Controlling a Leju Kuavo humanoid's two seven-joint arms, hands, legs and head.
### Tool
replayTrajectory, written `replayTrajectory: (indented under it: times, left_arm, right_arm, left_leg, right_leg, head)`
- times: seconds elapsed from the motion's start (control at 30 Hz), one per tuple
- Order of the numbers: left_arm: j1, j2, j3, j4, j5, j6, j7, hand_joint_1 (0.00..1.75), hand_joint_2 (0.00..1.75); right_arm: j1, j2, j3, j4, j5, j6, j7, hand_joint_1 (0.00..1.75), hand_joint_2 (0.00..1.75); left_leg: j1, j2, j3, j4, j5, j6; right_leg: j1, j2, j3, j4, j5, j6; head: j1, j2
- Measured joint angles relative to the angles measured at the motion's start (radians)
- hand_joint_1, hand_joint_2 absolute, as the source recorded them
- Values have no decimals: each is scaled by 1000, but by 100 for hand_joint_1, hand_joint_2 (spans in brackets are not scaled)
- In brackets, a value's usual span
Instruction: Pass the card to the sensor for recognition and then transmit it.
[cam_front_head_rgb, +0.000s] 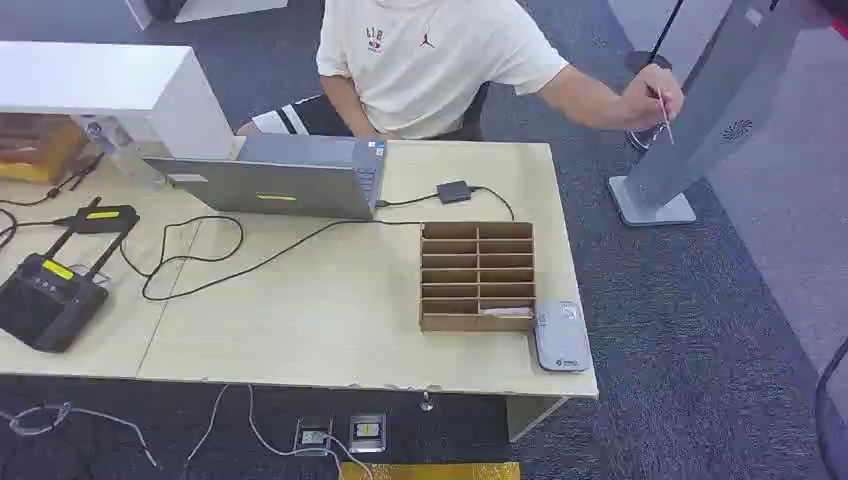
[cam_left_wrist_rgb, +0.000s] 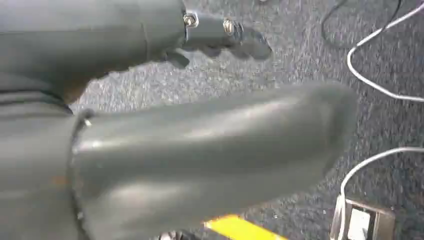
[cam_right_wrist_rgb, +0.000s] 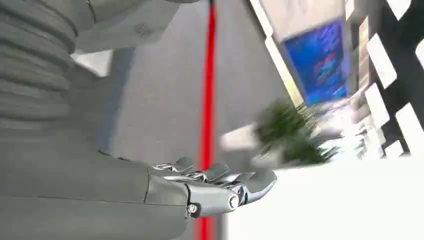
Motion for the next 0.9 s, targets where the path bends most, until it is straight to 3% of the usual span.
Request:
replayTrajectory:
  times: [0.1, 0.27, 0.47, 0.7, 0.9]
  left_arm:
    - [-1, -5, 0, 0, -5, -1, -11, 0, 0]
    - [-4, -4, 0, 1, -18, -15, -37, 0, 0]
    - [-5, 0, -4, 1, -43, -52, -59, 0, 0]
    - [-22, 11, -14, 2, -74, -85, -55, 0, 0]
    - [-35, 19, -32, 2, -79, -93, -48, 0, 0]
  right_arm:
    - [-56, 35, 122, -15, 145, 33, 0, 0, 175]
    - [-112, 119, 359, -40, 483, 21, -6, 0, 175]
    - [-115, 186, 563, -61, 808, 40, 6, 0, 175]
    - [-71, 214, 741, -86, 877, 116, 48, 0, 175]
    - [-30, 214, 808, -103, 885, 130, 76, 0, 175]
  left_leg:
    - [1, -3, -1, 0, 1, -1]
    - [2, -3, -1, 0, 1, -1]
    - [3, -4, -1, 0, 2, -1]
    - [3, -5, -1, 0, 1, -1]
    - [3, -5, -1, 0, 1, -1]
  right_leg:
    - [1, -3, 1, 0, 0, 0]
    - [2, -3, 0, 0, 0, 0]
    - [3, -5, 0, 0, 0, 0]
    - [3, -5, 0, -2, 0, 0]
    - [3, -5, 0, -2, 0, 0]
  head:
    - [1, 0]
    - [0, 0]
    - [0, 0]
    - [0, 0]
    - [1, 0]
